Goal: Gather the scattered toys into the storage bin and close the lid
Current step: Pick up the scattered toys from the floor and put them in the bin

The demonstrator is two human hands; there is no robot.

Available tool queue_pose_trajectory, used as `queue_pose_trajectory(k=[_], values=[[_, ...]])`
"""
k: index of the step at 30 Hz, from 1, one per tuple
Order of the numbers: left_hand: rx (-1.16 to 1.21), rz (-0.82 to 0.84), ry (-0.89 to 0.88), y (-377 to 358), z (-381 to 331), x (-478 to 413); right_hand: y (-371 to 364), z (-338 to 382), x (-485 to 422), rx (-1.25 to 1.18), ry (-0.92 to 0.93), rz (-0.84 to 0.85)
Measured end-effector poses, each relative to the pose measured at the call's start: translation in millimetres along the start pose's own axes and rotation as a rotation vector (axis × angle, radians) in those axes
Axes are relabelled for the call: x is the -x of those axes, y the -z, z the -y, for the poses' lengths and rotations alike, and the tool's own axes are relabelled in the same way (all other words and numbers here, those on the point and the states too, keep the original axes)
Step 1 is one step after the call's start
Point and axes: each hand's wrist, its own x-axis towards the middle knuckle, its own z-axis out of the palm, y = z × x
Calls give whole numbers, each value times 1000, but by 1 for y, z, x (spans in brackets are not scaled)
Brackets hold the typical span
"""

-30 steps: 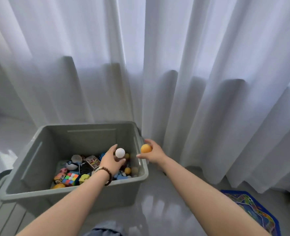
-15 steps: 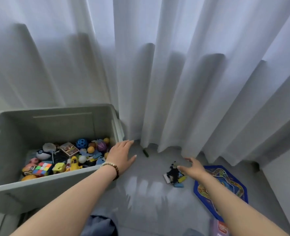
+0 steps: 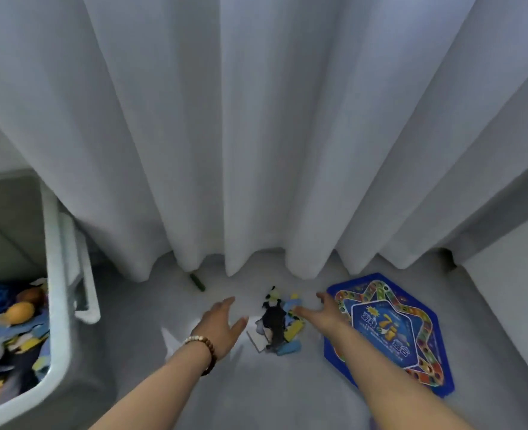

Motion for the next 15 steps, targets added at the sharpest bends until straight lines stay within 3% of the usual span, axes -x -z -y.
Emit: queue_pose_trajectory(k=[5,15], values=[[74,49,-27,-34,-3,-40,-43,-20,-33,84,7,-47],[542,113,125,-70,-9,-78,-73,-30,-56,67,51,-41]])
